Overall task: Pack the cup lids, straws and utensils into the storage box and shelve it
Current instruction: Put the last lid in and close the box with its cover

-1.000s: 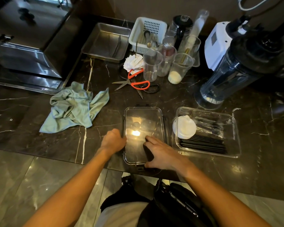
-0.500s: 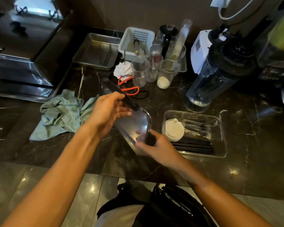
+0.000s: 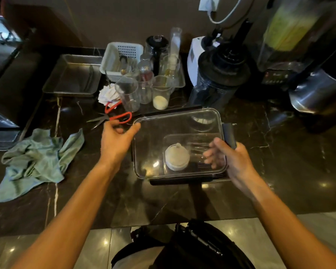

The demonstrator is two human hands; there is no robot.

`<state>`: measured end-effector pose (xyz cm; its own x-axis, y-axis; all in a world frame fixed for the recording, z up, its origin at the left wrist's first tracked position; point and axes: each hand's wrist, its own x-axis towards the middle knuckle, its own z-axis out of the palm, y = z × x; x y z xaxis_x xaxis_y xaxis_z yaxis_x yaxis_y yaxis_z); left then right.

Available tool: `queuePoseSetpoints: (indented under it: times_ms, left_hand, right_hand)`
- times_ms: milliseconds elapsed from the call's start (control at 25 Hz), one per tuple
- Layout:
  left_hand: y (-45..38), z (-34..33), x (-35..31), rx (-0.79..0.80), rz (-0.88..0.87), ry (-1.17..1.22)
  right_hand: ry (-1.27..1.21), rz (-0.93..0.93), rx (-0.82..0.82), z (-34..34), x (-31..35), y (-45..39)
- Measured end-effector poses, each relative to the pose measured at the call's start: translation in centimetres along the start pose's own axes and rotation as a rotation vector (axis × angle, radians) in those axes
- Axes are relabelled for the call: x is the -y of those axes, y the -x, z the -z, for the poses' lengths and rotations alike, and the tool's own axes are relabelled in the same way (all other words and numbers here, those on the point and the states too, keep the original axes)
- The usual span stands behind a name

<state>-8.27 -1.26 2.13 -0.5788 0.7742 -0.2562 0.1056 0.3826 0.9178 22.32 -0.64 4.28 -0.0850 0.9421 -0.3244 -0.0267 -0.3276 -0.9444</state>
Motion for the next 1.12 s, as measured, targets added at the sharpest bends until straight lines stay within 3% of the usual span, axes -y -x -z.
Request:
queuePoseSetpoints:
  times_ms: [120,200,280,400,600,680,800,960,1120]
  left_hand:
    - [1.2,-1.7,0.3,0.381,0.276,0.072]
    - [1.9,-3.2,0.5,0.492,0.381,0.257]
    - [2.0,-4.8,1.7,0.392,0.296,0.246]
    - [2.1,-6.4,3.1,0.241,0.151,0.047]
    - [2.9,-7.5,4.8,0.266,0.075,-0.185]
    - [3.3,-7.8,5.0,0.246,0.037,-0.232]
    - [2.8,-8.0,5.1,0.251,0.043,-0.245]
    - [3.3,-7.5,5.0,0.362,0.268,0.092]
    - [3.9,-7.6,5.4,0.293,0.316,0.198]
  right_hand:
    - [-0.056,-0.064,0.006,3.9,-0.9,-0.7]
    - [-0.044,-0.101,-0.004,5.4,-1.5,-1.3]
    - [0.029,-0.128,-0.047,6.1,-2.3,-2.1]
    - [0.213,-0.127,-0.162,6.9,-3.4,-3.2]
    - [0.832,-0.024,-0.262,9.0,-4.4,-4.4]
    - [0.911,0.005,-0.236,9.6,-5.0,-4.6]
    - [0.792,-0.034,-0.22,10.5,-6.0,-5.3]
    - [0.512,-0.157,-0.242,10.8,-6.0,-6.2]
    - [0.365,-0.243,-0.259,10.9,-5.9,-6.0]
